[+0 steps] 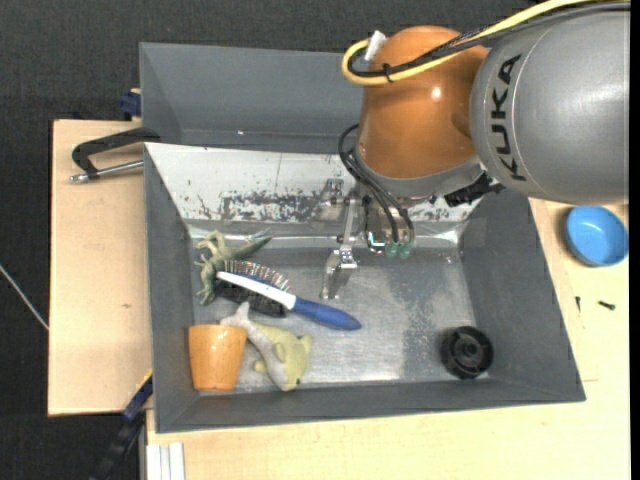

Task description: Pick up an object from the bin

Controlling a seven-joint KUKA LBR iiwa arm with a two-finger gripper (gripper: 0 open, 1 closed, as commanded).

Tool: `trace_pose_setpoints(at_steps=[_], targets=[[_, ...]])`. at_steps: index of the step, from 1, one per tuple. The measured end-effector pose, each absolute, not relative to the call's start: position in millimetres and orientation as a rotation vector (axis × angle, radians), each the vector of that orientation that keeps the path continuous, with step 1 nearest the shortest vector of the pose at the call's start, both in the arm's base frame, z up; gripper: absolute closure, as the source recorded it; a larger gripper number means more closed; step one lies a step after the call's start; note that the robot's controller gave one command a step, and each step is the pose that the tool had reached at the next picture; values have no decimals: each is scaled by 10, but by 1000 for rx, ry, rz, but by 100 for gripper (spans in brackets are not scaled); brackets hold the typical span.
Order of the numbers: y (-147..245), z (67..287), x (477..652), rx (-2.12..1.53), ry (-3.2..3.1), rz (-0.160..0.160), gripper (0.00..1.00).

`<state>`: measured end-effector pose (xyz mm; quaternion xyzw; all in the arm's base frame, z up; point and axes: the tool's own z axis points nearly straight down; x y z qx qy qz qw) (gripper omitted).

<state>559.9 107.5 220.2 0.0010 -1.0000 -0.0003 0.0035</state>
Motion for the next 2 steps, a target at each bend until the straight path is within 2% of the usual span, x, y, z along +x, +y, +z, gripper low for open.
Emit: trace_pose_setpoints(at_steps=[1,2], targets=[[884,1706,5038,381,-3113,0,0],[215,729,5256,686,-3068,-1,0]])
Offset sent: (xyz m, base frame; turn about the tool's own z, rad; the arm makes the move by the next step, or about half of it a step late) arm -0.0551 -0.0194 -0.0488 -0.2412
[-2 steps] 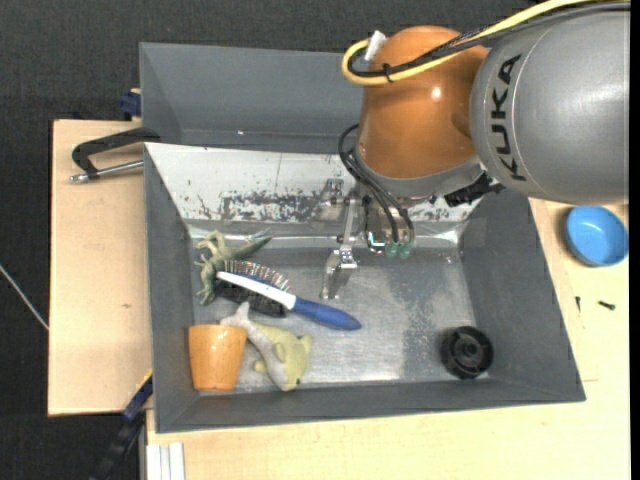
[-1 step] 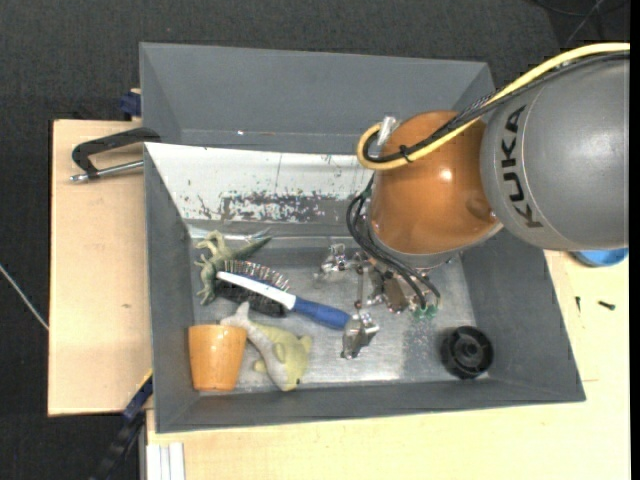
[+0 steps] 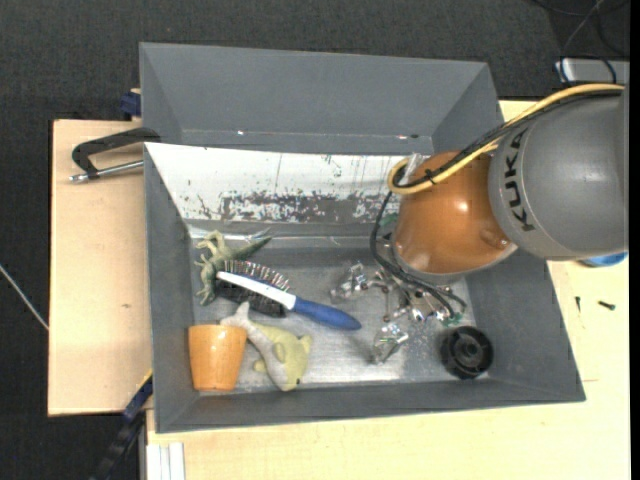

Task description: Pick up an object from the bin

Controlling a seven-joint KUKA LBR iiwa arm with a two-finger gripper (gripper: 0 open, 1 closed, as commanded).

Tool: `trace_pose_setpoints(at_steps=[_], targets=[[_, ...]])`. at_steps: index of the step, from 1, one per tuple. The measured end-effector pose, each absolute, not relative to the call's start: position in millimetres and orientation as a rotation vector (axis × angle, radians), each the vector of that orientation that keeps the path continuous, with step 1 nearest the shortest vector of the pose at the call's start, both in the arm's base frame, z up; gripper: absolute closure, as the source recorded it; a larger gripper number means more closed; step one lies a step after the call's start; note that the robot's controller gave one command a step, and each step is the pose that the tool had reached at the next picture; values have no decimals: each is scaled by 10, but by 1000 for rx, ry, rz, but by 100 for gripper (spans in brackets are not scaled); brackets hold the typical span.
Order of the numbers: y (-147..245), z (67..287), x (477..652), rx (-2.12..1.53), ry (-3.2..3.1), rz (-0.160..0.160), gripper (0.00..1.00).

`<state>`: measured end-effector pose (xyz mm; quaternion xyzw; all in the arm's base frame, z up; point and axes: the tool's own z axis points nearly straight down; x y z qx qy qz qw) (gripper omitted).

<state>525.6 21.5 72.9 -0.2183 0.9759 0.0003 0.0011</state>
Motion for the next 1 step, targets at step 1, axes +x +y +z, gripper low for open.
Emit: trace_pose_setpoints(at_steps=[1], targets=[[980,734,5389,-564,3078,2,0]])
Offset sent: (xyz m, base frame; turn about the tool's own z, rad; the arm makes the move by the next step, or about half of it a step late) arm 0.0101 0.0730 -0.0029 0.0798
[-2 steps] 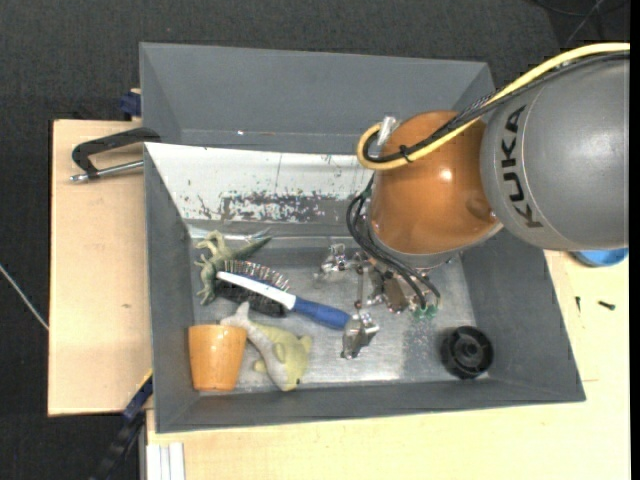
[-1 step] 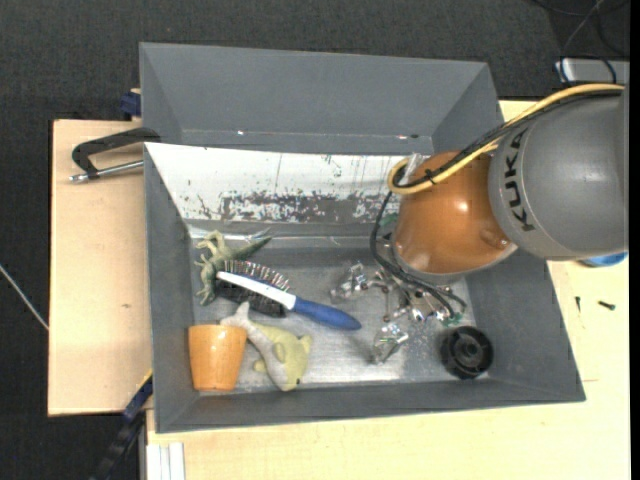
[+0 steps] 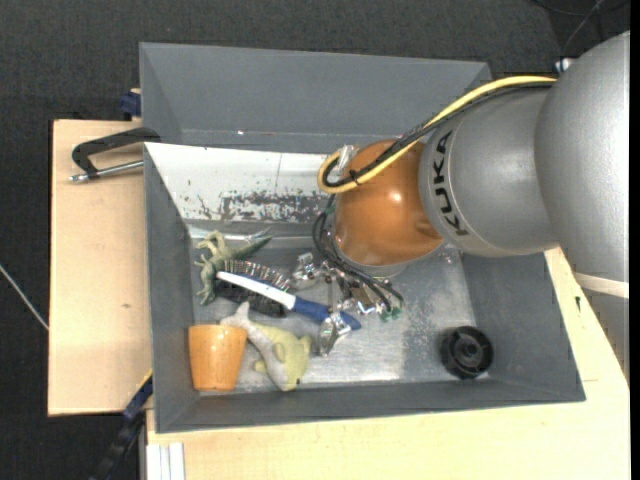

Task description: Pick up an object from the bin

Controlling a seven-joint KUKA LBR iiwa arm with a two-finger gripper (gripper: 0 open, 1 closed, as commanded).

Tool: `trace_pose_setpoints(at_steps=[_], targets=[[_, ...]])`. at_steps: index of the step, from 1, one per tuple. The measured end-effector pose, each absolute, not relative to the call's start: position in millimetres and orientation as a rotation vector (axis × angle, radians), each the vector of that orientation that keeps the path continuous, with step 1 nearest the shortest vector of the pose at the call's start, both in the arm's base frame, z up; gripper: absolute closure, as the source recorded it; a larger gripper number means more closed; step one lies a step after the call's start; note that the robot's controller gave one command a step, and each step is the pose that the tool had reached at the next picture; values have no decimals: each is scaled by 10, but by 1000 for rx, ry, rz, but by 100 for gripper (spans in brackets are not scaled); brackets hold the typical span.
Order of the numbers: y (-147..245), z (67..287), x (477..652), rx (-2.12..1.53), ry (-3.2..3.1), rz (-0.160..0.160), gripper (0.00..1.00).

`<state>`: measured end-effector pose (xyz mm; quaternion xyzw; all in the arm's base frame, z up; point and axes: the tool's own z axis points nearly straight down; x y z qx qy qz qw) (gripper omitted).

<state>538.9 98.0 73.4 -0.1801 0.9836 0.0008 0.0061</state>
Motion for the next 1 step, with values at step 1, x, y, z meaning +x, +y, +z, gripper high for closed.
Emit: trace_pose_setpoints(at_steps=[1], targets=[[965,739,5392,-556,3079,5,100]])
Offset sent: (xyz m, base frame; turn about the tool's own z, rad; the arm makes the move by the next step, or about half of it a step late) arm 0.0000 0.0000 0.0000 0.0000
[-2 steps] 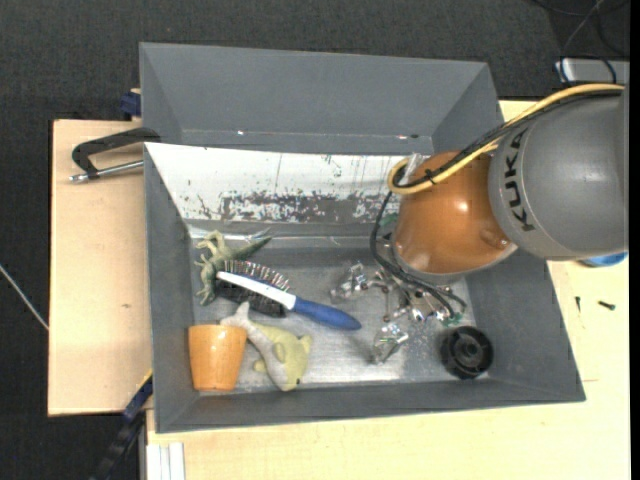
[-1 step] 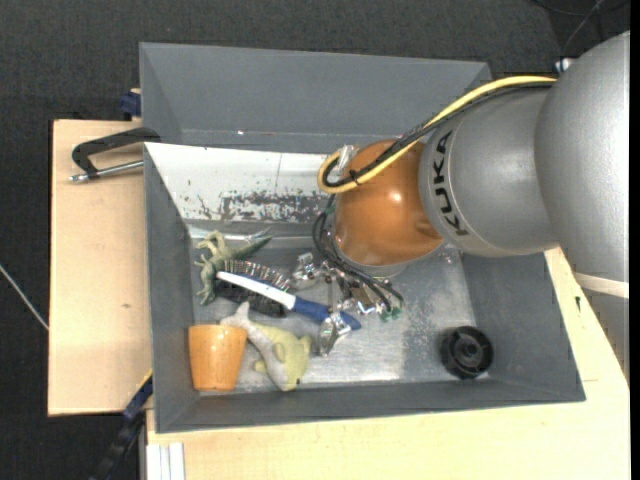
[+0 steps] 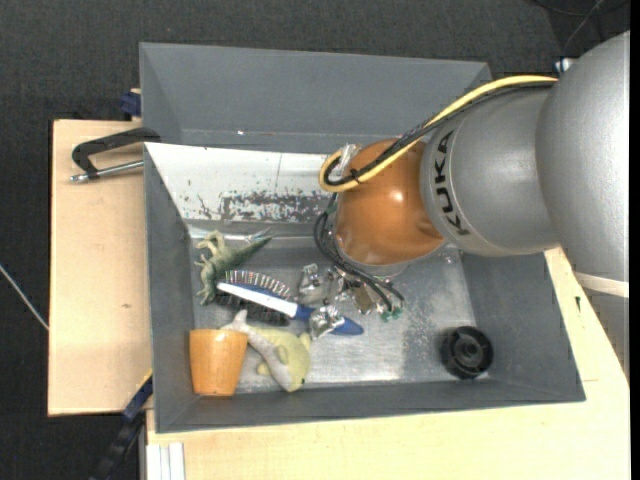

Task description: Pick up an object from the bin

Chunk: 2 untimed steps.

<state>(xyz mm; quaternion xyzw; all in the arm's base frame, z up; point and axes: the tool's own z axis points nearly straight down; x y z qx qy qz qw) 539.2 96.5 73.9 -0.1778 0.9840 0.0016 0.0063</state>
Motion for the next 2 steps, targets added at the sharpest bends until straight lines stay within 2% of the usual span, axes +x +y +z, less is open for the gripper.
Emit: trace_pose_setpoints(at_steps=[1,2], targets=[[1193,1791,5457,-814,3020,1,100],[1183,3102,5388,-828,3015,0,100]])
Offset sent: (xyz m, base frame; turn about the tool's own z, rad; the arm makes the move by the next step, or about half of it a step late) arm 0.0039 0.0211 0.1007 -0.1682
